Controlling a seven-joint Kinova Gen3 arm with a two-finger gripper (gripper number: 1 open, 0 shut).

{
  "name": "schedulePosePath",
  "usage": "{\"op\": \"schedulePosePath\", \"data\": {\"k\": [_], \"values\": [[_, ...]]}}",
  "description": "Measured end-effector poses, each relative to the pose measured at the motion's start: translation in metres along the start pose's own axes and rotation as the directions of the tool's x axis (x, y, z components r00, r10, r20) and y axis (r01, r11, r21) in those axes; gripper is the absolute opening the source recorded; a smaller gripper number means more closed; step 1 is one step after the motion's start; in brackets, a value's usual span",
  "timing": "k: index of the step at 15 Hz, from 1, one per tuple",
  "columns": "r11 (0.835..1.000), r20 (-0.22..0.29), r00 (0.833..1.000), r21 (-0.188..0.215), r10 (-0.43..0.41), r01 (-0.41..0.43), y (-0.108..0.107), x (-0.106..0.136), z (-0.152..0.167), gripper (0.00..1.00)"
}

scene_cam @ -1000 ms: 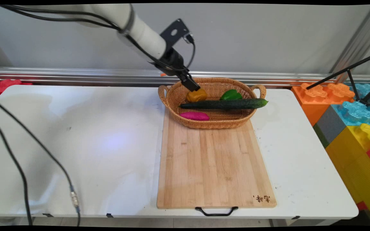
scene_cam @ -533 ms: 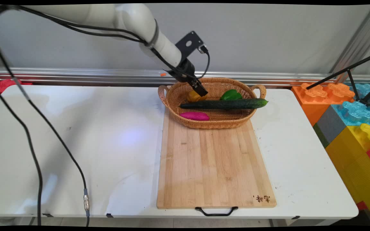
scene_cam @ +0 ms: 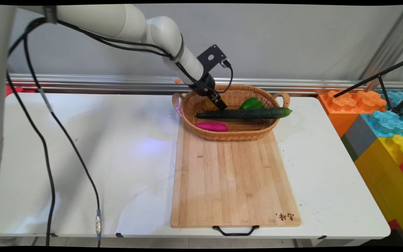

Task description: Pick up the potato from the vegetable basket, then place the picked object on the cutting board

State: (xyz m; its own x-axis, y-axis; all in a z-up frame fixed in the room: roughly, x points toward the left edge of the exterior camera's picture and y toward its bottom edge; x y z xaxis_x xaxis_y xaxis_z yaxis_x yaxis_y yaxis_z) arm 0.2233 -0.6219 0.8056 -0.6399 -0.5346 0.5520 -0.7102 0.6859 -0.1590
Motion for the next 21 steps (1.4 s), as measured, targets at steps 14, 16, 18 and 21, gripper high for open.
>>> {"op": "schedulePosePath", "data": {"k": [14,16,18,21], "values": [[1.0,0.027,1.0,0.026,-0.015,0.014,-0.005,0.004,0.037,1.0],[0.999,0.028,1.0,0.03,-0.013,0.012,-0.006,0.005,0.037,1.0],[0.999,0.029,1.0,0.034,-0.009,0.008,-0.008,0.006,0.037,0.0],[0.999,0.032,0.999,0.032,-0.002,0.001,-0.009,0.007,0.035,0.0]]}}
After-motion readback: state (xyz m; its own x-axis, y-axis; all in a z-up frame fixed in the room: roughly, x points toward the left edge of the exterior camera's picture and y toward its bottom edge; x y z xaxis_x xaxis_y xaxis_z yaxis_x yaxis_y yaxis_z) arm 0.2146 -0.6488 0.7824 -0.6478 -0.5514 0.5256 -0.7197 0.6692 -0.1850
